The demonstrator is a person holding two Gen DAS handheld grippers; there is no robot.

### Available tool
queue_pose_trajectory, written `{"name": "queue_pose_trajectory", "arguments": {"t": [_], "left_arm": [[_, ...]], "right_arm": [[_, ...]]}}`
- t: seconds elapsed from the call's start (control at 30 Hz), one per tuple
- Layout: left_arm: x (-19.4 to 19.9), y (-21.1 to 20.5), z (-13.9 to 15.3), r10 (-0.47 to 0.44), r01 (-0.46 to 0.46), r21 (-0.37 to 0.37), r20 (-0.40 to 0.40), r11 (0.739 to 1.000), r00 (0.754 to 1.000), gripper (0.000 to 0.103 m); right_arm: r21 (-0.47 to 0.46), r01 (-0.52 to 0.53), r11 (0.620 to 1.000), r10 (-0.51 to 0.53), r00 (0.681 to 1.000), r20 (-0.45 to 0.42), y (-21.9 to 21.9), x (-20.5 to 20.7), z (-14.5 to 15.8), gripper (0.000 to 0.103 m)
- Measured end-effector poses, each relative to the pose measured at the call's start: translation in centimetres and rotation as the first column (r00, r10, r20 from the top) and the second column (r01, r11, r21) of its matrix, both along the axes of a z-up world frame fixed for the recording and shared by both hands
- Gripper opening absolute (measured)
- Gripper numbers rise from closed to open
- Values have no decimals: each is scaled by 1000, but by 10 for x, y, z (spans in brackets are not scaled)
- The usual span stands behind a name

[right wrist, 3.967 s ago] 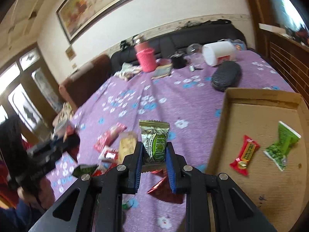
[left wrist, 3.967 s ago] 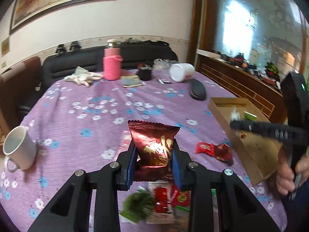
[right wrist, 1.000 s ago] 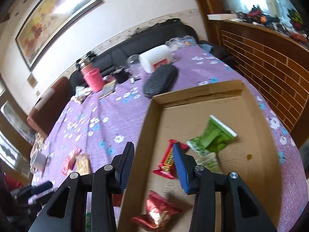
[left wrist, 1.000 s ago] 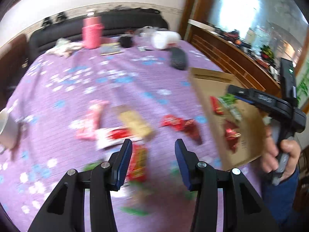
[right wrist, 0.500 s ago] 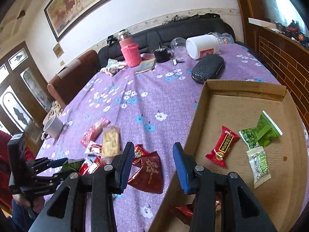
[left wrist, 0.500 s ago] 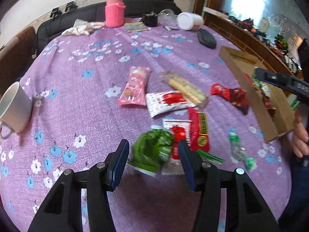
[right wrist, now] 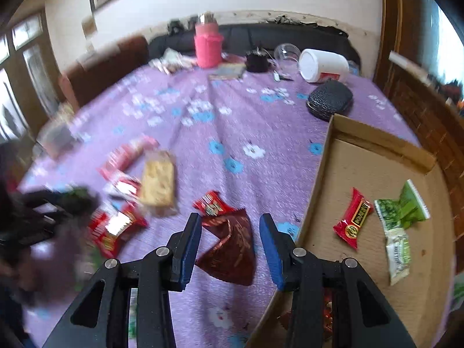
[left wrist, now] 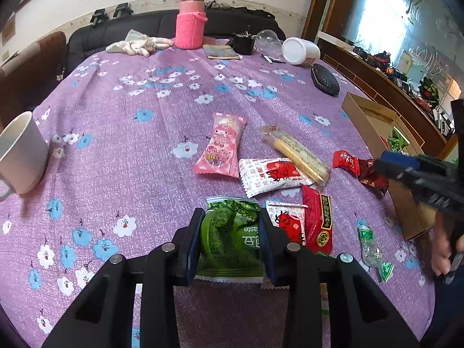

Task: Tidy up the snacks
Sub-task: 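Grasp a red-brown foil wrapper with the right tool while the left tool holds the green packet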

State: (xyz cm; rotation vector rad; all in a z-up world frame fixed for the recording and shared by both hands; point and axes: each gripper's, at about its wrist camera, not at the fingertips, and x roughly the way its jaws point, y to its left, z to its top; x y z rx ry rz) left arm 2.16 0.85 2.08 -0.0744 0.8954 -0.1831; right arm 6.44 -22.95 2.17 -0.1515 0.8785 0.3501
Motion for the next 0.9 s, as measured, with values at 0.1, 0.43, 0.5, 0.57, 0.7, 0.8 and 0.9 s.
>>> {"name": "queue_pose_trajectory", "arguments": {"t": [0.1,0.43,0.5,0.57,0.7,0.8,0.9], "left_arm": [[0,1,0,-2,2,-6,0,1000,1000,35],[-6,-1,9,-8,10,-28,57,1000,998,35],[-8,-2,13,-14,17,-36,79,999,997,35],[-10,-4,16,-16,20,-40,101,999,995,35],[-13,-6,21,-25,30,-41,130,999,991,35],[-17,-9,24,-35,42,-41,155,998,987,35],[-21,-13,27,-45,51,-29,181,998,982,35]], "right_arm": [[-75,-32,997,33,999,7,12,-4,-8,40],[131,-120,984,107,989,100,4,-24,22,16],[160,-134,978,116,987,115,5,-28,26,16],[191,-152,970,133,985,112,7,-27,27,16],[212,-178,961,155,980,121,9,-31,29,16],[222,-189,957,162,978,132,10,-33,30,16],[233,-184,955,156,978,136,7,-33,31,16]]}}
